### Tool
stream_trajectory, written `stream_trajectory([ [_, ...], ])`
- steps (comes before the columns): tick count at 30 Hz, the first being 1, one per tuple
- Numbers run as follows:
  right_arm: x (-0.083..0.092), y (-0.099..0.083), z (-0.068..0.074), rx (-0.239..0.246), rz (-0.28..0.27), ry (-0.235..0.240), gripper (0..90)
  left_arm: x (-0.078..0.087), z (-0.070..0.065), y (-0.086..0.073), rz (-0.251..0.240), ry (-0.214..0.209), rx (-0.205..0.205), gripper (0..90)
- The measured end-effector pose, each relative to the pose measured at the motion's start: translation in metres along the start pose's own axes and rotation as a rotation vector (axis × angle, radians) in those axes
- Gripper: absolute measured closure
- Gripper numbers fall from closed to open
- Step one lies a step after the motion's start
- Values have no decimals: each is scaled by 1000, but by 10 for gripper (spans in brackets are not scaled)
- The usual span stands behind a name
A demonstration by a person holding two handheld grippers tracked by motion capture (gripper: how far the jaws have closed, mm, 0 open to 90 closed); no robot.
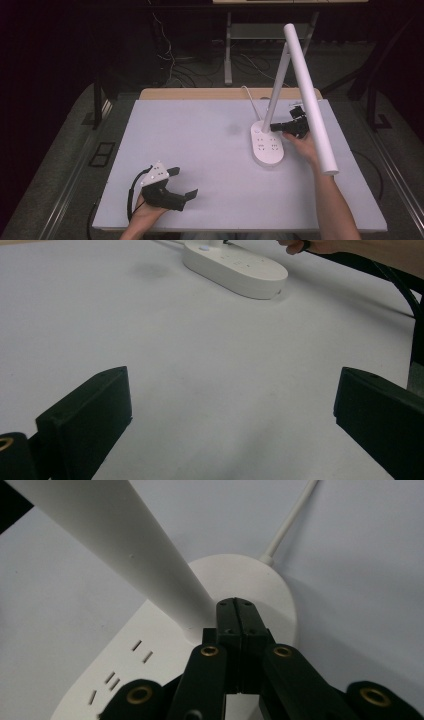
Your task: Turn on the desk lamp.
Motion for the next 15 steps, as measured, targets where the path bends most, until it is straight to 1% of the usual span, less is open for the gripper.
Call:
stream_trajectory([
  [1,0,-1,0,-12,-2,4,899,0,0,0,0,0,1,10],
  [2,0,-1,0,-14,-3,3,899,0,0,0,1,-1,1,10],
  [8,-1,-2,1,-15,-9,-13,900,0,-1,0,4,-5,-3,10],
  [11,-1,-2,2,-8,-7,-22,900,0,-1,0,4,-6,-3,10],
  [14,0,0,4,-3,9,-37,899,0,0,0,2,-4,0,9],
  [15,0,0,5,6,13,-36,899,0,0,0,2,-4,0,9],
])
Point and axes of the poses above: each handheld gripper's, and its own axes: x roughly backward along the jaws, y roughly out of its top, z roughly to its left, the point moved 4 cm from there along -x, roughly forward along the jaws, and after that the axes turned 15 degrees about x, right-handed, at the moved point
